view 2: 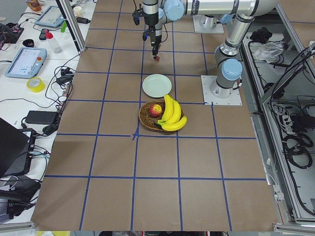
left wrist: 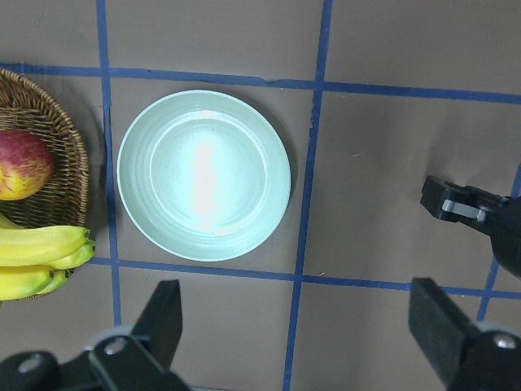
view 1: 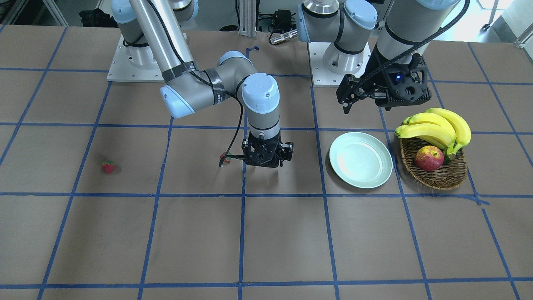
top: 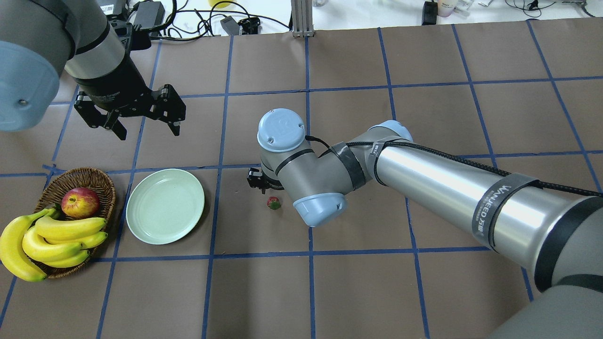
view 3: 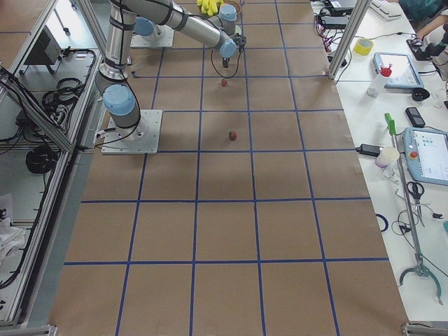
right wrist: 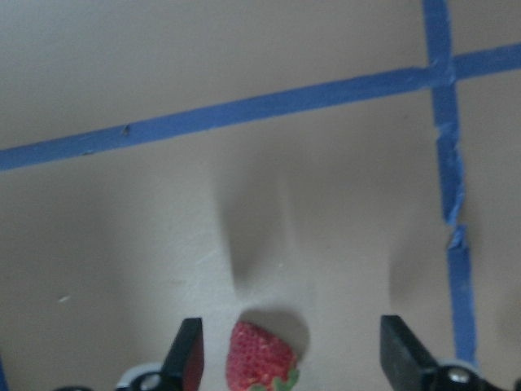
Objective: Collect all strawberries into plate
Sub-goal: 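Carry the strawberry toward the plate and release it on the table, then return the right gripper and grasp the second strawberry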
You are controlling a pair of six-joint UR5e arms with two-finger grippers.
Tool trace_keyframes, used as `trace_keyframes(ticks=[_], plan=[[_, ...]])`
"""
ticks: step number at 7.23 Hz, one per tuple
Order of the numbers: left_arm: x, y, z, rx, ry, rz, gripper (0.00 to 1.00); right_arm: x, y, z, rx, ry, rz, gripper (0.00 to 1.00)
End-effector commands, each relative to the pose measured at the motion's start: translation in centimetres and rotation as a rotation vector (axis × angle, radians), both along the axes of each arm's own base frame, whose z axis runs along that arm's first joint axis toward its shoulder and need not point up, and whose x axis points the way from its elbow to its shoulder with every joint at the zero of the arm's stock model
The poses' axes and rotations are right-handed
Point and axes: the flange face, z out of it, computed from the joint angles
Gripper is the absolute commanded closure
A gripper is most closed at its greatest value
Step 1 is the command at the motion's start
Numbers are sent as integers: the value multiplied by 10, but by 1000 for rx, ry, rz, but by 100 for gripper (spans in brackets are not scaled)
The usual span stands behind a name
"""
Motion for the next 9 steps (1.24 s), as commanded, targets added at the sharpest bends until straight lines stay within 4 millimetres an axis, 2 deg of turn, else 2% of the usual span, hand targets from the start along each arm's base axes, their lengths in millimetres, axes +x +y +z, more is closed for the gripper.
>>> trace_keyframes(ticks=[1,3,4,5,6,7,8,9], plan=[[1,0,-1,1,0,2,0,-37,-7,2,-19,203,42,0],[1,0,-2,4,0,2,0,-74,-6,-20,38,267,56,0],[1,0,-2,4,0,2,0,-87,-8,-8,33,262,72,0],[1,0,-2,4,0,2,0,-95,4,-9,84,275,70,0],[1,0,-3,6,0,2,0,-100,17,-22,113,277,66,0],[1,0,-3,6,0,0,0,-100,19,-25,99,268,64,0],[1,0,-3,6,0,2,0,-102,24,-30,99,264,62,7],[1,0,-3,6,0,0,0,-98,25,-30,112,226,66,29]])
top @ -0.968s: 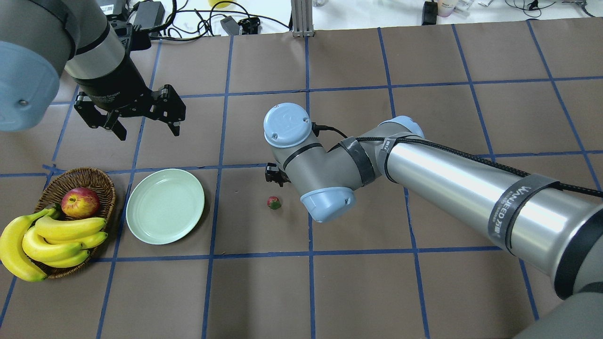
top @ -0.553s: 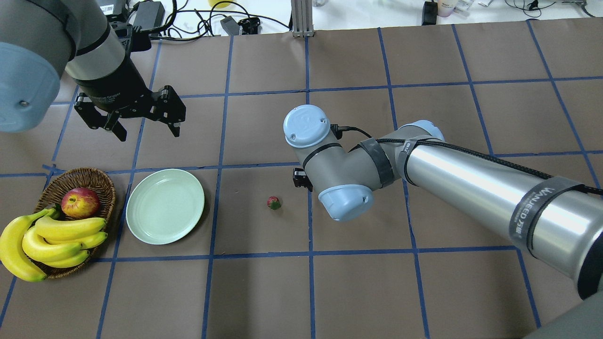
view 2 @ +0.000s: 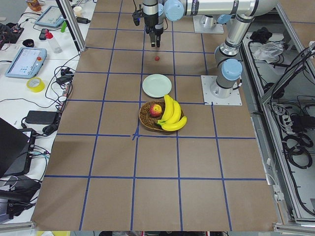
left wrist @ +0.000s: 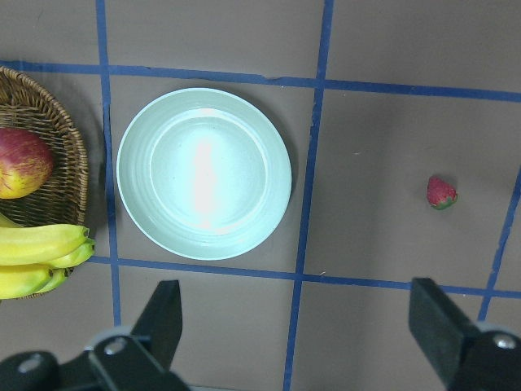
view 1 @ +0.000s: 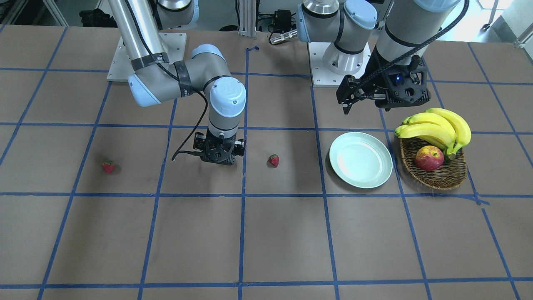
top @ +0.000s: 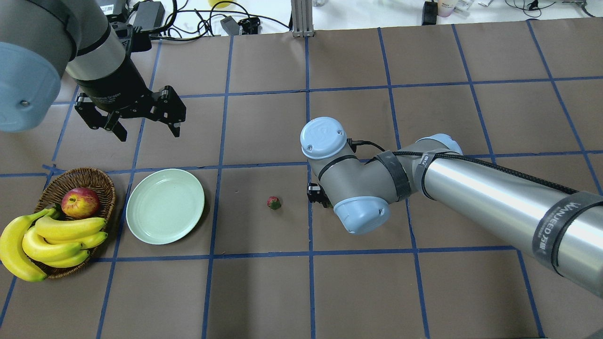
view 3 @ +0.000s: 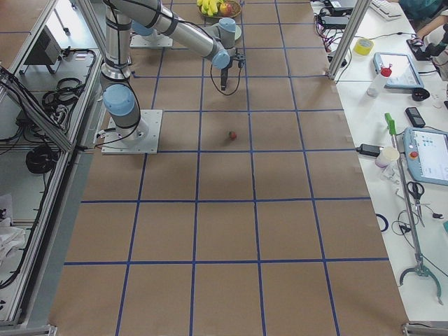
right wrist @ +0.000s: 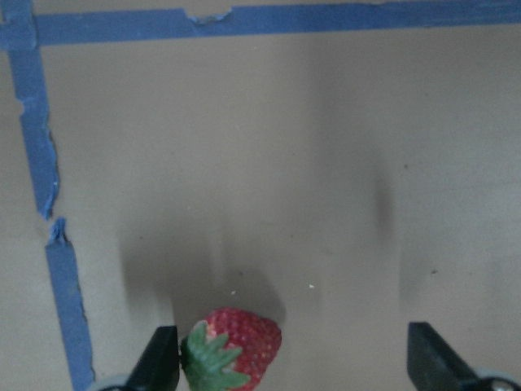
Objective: Collect all strawberries into plate
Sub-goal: 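Return the right gripper and grasp the second strawberry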
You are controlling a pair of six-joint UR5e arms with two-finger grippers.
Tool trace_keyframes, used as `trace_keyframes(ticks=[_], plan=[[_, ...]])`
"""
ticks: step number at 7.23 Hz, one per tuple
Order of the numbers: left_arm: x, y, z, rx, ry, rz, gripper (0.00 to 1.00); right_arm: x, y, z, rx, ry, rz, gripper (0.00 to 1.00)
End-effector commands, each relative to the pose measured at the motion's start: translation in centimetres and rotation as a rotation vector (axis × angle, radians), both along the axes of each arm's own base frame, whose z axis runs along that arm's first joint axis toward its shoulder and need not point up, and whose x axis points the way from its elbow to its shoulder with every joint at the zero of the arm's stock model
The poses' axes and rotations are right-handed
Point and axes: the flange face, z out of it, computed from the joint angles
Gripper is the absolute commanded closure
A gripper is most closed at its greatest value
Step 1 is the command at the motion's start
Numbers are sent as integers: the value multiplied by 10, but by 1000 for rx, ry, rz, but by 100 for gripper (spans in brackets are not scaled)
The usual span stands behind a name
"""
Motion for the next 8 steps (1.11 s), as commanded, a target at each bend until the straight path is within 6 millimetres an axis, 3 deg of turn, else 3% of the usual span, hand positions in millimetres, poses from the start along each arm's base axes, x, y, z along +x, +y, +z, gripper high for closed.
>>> trace_keyframes(ticks=[1,4,5,6,8], plan=[[0,0,0,0,0,-1,0,4,2,-1,12,-46,-2,49],[0,0,-1,2,0,-1,0,7,-5,9,-20,-60,0,95],[0,0,-1,2,0,-1,0,8,-9,13,-32,-64,-9,100],[0,0,-1,2,0,-1,0,20,-13,31,-67,-96,-65,100],[0,0,-1,4,1,-8,0,63,-9,51,-43,-261,-175,100]])
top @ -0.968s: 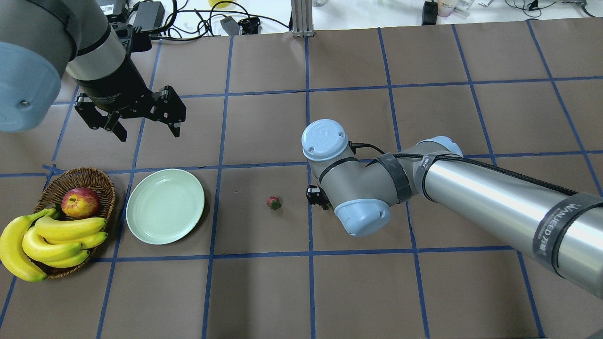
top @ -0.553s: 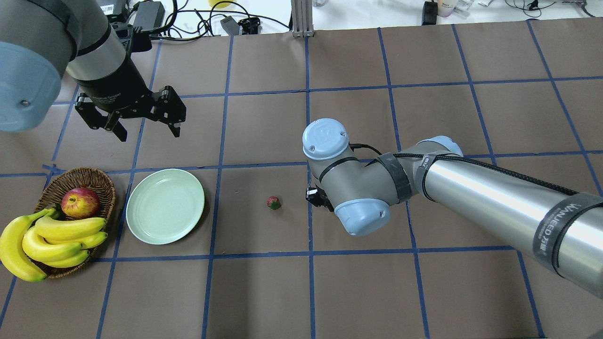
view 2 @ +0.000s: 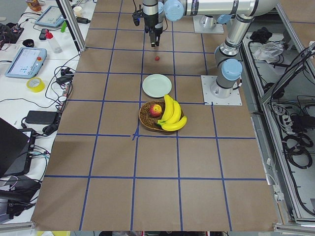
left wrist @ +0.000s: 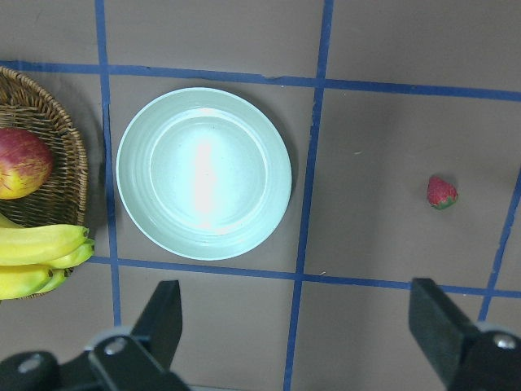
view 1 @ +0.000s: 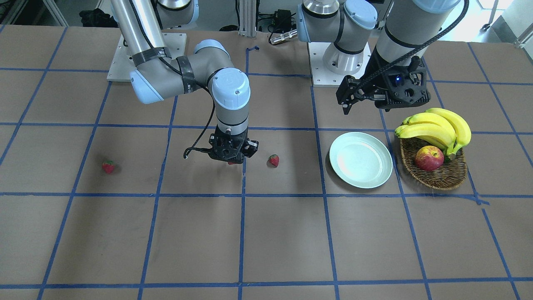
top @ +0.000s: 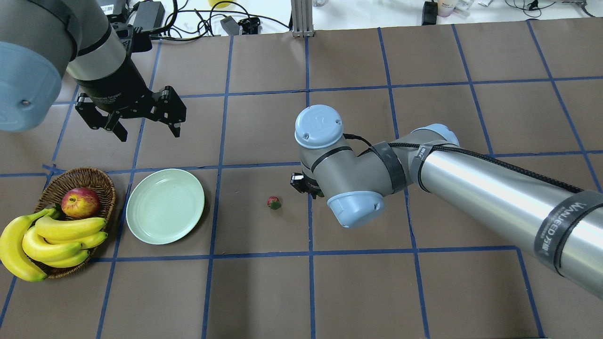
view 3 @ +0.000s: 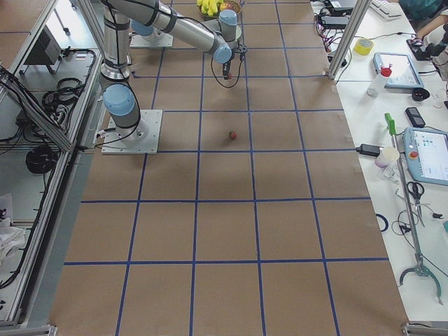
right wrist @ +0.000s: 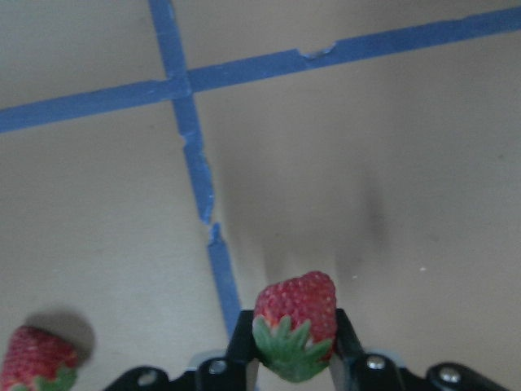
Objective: Collect all strawberries into plate
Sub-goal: 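Carry it beside the first strawberry and open the right gripper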
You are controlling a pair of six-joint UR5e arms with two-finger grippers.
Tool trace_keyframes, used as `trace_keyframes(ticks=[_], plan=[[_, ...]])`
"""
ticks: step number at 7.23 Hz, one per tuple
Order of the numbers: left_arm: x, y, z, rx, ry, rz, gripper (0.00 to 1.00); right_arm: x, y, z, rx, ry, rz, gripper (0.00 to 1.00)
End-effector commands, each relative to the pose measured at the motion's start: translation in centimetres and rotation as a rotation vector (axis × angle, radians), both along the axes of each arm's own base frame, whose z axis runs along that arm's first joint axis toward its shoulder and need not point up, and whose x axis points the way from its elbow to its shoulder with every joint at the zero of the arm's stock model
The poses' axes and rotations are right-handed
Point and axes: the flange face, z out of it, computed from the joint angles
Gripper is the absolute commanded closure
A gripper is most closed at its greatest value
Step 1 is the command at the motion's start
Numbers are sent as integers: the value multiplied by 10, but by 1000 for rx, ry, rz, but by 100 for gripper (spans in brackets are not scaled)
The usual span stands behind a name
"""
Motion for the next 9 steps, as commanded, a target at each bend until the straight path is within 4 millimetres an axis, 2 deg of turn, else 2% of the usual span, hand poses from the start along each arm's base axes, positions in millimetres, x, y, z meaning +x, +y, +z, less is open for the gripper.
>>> trace_keyframes(ticks=[1,2,4,5,6,7,8,9], plan=[[0,0,0,1,-1,-10,0,38,3,18,7,-84,-87,100],[0,0,0,1,-1,-10,0,49,3,8,58,-140,-170,100],[0,0,0,1,-1,-12,0,74,-8,17,85,-244,-249,100],[0,0,0,0,-1,-12,0,99,-11,19,84,-253,-272,100],[0,0,0,0,1,-10,0,114,-13,11,85,-245,-269,100],[0,0,0,1,1,-12,0,113,-13,-5,100,-221,-271,100],[0,0,0,1,1,-12,0,115,-12,-11,108,-215,-272,91],[0,0,0,1,1,-12,0,114,-12,-15,112,-209,-274,58]])
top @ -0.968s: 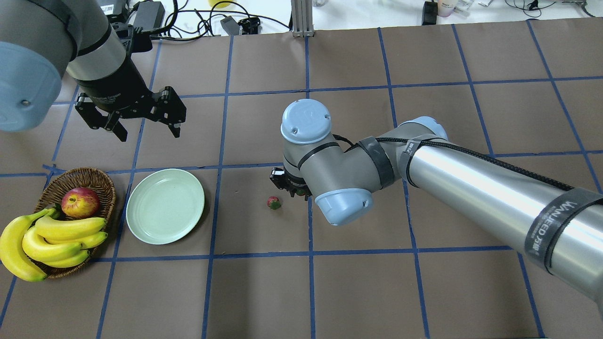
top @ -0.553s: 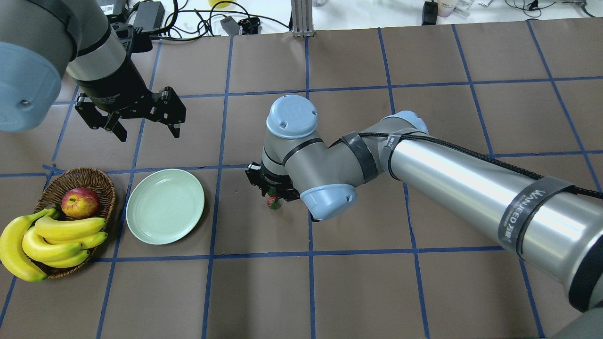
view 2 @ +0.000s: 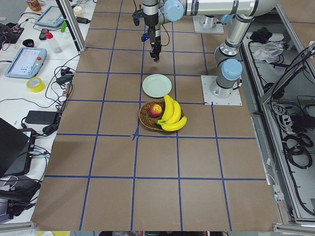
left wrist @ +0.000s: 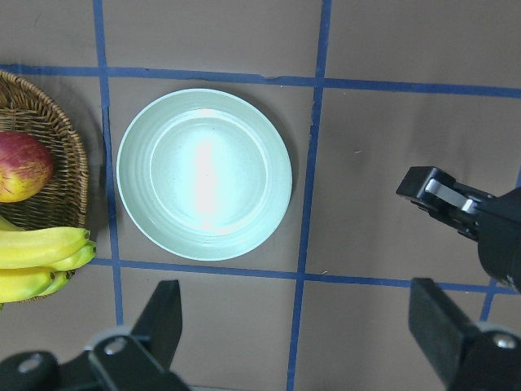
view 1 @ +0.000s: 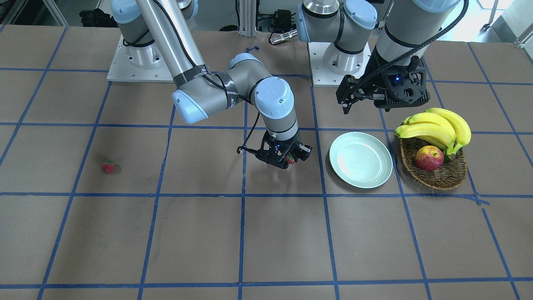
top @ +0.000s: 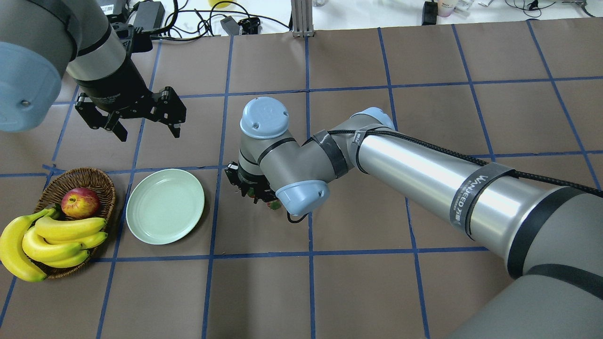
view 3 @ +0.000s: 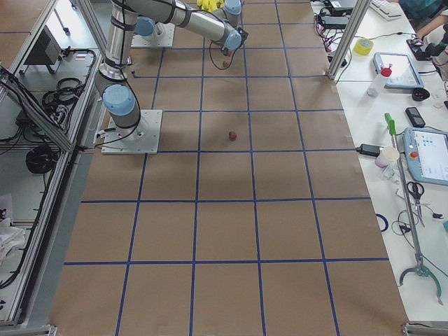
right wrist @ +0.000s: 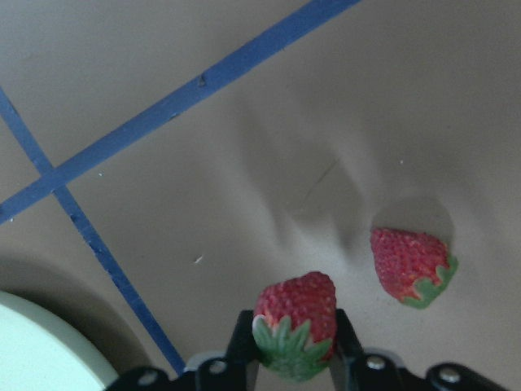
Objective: Collect all strawberries into plate
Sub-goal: 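Carry it beside the first strawberry and open the right gripper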
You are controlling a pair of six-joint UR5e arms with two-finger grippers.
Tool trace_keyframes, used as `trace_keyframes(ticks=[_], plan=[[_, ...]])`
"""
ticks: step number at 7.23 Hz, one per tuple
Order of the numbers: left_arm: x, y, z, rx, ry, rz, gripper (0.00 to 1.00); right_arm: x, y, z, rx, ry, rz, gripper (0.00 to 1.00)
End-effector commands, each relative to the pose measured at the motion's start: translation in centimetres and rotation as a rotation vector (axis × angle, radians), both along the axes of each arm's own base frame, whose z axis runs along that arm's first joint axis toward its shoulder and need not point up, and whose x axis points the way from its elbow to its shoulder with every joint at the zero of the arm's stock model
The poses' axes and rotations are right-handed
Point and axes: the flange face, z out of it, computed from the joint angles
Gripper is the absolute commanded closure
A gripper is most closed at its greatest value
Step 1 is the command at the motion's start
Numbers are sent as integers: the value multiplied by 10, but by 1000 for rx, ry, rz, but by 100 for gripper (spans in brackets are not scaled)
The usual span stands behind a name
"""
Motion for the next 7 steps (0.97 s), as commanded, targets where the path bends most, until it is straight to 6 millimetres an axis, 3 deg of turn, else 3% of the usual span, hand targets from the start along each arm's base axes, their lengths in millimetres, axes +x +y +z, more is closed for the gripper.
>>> trace_keyframes(ticks=[1,2,3,4,6,7], plan=[[0,0,0,0,-1,0,0,1,0,-9,9,18,-9,28],[-1,0,-1,2,0,-2,0,-2,-4,-1,-31,53,-12,16],[-1,0,0,-1,0,0,0,-9,-16,19,-85,62,-13,9],[-1,0,-1,0,1,0,0,-32,-27,44,-119,63,32,4],[0,0,0,-1,0,1,0,-128,-57,85,-77,172,186,2],[0,-1,-1,0,1,1,0,-190,-73,94,-31,280,237,2]])
